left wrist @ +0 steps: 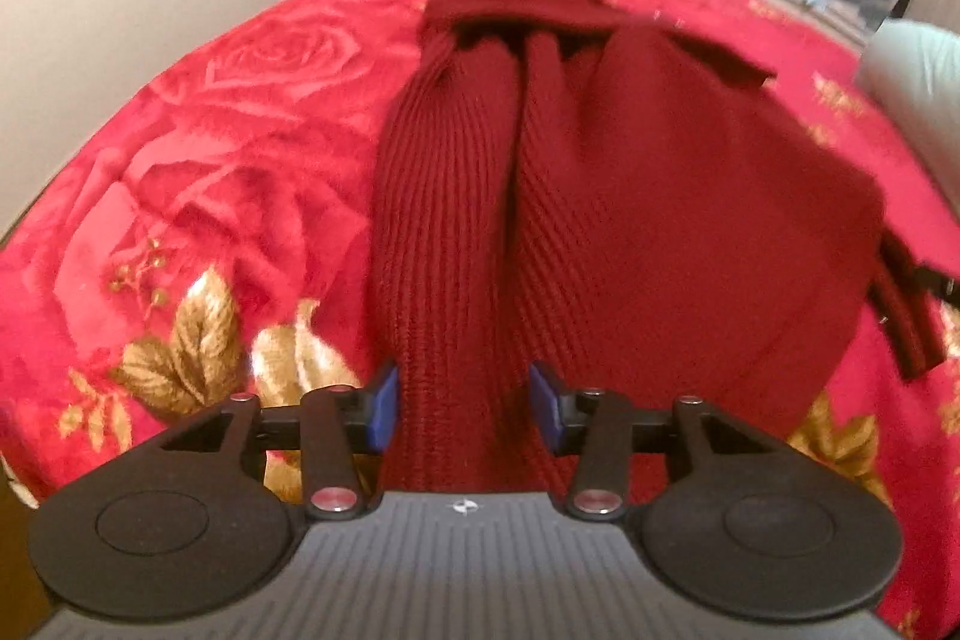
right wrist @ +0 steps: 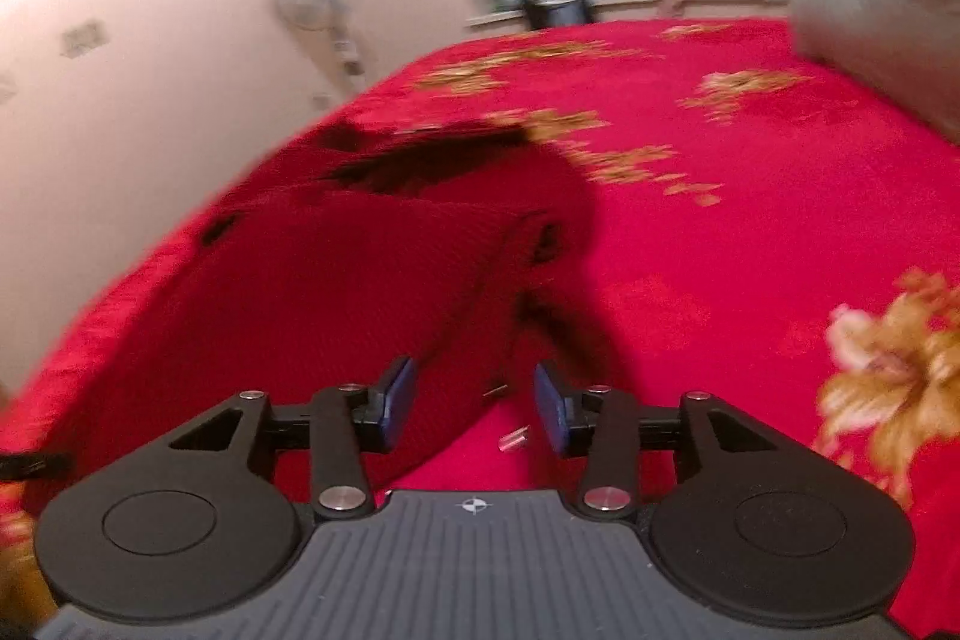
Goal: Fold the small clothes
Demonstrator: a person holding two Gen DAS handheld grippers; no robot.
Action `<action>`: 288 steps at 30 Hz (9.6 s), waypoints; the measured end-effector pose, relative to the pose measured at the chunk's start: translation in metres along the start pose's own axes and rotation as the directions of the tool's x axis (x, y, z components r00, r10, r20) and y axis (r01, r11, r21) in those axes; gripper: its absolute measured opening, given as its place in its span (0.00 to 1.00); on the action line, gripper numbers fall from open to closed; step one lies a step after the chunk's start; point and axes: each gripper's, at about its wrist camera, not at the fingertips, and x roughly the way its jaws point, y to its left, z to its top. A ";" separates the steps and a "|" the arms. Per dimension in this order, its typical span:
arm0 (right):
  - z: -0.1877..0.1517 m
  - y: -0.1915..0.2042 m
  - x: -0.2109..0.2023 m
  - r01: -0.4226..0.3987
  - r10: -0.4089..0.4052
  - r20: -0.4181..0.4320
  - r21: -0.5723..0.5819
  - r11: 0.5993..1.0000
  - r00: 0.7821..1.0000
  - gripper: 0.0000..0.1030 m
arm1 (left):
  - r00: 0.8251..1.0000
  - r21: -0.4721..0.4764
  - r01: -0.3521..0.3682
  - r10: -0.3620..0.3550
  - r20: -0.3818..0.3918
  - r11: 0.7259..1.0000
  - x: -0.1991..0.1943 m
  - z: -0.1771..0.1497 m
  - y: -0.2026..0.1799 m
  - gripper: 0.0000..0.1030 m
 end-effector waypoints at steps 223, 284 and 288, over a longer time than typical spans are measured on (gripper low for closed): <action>0.167 -0.326 0.149 0.379 -0.396 -0.080 0.512 0.771 0.915 0.50 | 0.985 0.037 -0.146 0.149 -0.084 0.989 0.164 0.170 0.012 0.70; -0.055 -0.091 -0.104 0.046 -0.082 -0.197 -0.185 0.982 0.977 0.55 | 0.951 0.083 -0.064 0.036 0.306 0.995 -0.034 0.041 -0.006 0.69; -0.050 -0.095 -0.103 0.024 -0.053 -0.203 -0.144 0.989 0.978 0.54 | 0.951 0.098 -0.068 0.035 0.306 0.993 -0.034 0.041 -0.009 0.69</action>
